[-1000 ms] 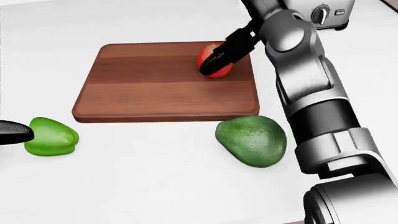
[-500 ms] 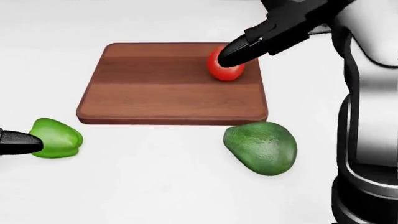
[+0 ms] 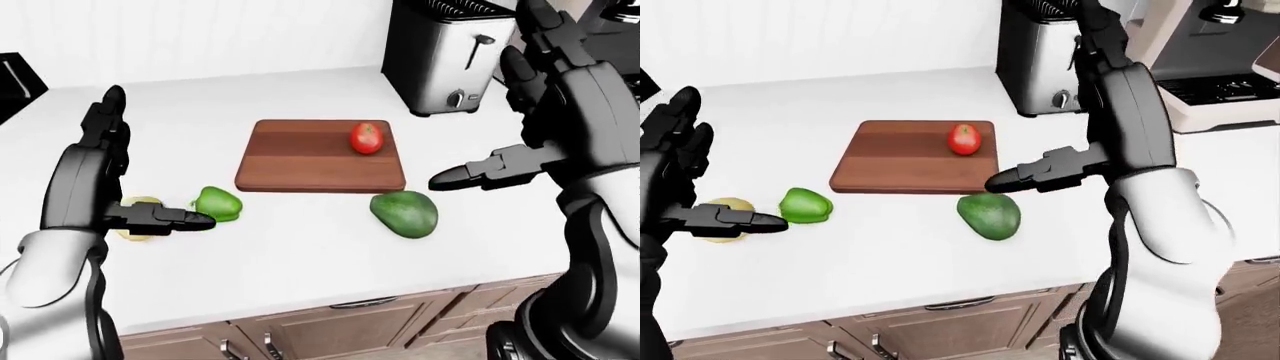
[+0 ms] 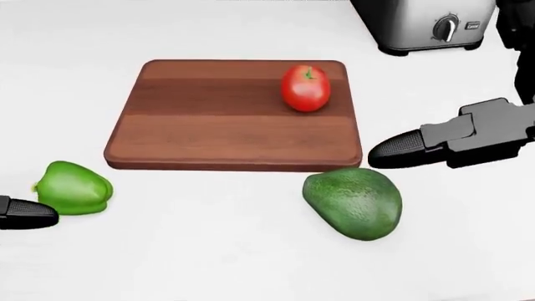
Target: Place the avocado, onion, tomato and bell pepper on the cutting board.
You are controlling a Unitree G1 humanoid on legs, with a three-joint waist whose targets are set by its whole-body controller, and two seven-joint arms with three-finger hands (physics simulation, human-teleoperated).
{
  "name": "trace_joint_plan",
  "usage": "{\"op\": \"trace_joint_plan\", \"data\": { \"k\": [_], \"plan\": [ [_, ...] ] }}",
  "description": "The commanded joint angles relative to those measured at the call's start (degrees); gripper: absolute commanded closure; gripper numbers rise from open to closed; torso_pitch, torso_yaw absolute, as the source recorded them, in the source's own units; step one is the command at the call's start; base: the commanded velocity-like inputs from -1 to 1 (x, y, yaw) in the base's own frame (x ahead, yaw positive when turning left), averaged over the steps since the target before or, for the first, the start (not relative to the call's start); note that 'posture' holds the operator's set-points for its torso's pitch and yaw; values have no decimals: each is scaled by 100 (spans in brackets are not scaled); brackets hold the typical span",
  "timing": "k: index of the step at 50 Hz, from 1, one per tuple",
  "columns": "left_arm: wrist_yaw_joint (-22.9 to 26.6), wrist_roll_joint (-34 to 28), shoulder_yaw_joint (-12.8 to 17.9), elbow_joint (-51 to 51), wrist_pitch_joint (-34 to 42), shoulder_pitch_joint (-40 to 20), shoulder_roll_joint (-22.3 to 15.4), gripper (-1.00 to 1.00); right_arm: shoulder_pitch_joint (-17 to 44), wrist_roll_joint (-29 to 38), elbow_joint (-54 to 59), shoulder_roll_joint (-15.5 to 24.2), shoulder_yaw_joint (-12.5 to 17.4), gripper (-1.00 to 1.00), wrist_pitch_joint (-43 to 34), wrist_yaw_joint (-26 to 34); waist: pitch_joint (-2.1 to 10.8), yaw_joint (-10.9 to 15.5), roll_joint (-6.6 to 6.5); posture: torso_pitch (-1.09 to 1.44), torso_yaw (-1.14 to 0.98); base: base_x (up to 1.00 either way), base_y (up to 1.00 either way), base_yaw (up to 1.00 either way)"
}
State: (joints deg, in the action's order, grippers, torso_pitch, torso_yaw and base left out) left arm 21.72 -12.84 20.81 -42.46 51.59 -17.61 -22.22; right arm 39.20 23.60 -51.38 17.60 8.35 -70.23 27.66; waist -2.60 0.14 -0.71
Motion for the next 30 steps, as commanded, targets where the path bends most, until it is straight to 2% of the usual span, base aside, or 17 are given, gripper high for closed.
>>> {"op": "trace_joint_plan", "data": {
  "k": [1,11,30],
  "plan": [
    [41,-153,79,-152,-221,-95,-54,-100,54,-123,-101,53,84,-100,150,-175,115,-1,-12,0,0,0,0,0],
    [312,-548,74,-52,-454,69,40,-100,-130,-555,-147,146,185,-100,201,-552,137,-3,10,0,0,0,0,0],
    [236,-601,573,413,-1130,441,86,-100,-142,-824,-108,299,222,-100,197,-796,144,0,21,0,0,0,0,0]
  ]
}}
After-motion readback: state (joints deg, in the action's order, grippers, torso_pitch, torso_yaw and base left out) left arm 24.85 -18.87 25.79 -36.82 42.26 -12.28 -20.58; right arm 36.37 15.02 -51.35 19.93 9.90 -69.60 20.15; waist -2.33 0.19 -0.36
